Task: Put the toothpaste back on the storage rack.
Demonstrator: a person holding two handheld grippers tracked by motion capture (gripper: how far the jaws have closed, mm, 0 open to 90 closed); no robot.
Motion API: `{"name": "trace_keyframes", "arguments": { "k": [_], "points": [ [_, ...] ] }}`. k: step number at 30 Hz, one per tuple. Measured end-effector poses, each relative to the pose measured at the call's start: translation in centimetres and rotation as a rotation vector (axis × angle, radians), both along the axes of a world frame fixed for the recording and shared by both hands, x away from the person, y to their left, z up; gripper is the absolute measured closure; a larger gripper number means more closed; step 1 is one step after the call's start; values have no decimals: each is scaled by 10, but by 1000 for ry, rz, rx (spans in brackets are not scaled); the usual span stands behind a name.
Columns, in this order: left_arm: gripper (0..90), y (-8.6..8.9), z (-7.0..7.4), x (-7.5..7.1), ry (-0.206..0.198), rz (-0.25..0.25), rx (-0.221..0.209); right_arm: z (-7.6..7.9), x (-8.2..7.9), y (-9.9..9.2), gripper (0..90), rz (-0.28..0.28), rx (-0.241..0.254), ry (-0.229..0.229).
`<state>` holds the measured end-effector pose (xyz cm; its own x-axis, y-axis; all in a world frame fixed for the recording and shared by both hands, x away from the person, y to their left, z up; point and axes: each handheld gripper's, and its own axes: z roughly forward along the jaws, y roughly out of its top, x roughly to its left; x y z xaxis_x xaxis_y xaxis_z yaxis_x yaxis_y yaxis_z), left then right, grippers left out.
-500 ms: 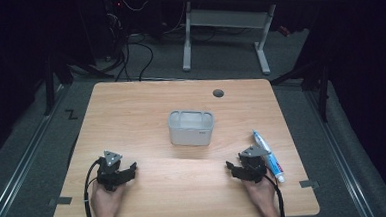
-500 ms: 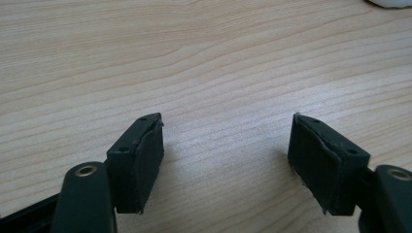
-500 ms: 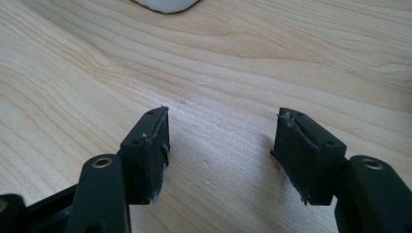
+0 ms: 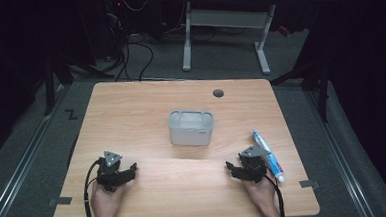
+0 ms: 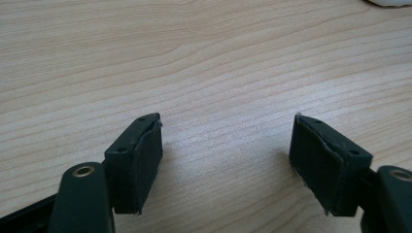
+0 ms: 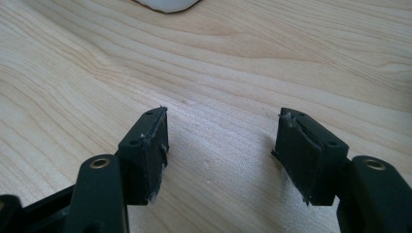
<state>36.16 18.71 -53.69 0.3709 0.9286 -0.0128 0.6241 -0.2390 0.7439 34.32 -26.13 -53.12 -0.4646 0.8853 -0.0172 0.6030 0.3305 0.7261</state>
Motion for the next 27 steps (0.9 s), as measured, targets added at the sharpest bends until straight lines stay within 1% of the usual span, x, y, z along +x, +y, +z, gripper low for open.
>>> {"name": "trace_keyframes", "arguments": {
  "k": [3,5,6,7,10,16,18,20,23,27],
  "points": [
    [279,0,0,0,0,0,0,0,0,0,375,2,0,0],
    [278,0,0,0,0,-1,0,0,0,-1,419,17,8,-1],
    [278,0,0,0,0,-1,0,0,0,-1,419,17,8,-1],
    [278,0,0,0,1,-1,0,0,-2,-2,481,0,10,-6],
    [277,0,0,0,1,-1,-1,0,-3,-3,534,-26,15,-9],
    [275,0,0,0,1,-1,-1,1,-4,-3,562,-36,4,-15],
    [275,0,0,0,1,-1,-1,1,-6,-5,599,-49,4,-14],
    [275,0,0,0,1,-1,-1,5,-10,-8,628,-44,19,-44],
    [275,0,0,0,1,-1,-1,9,-14,-11,632,-51,26,-45],
    [274,0,0,0,1,-1,0,11,-17,-13,634,-47,40,-46]
  ]
}}
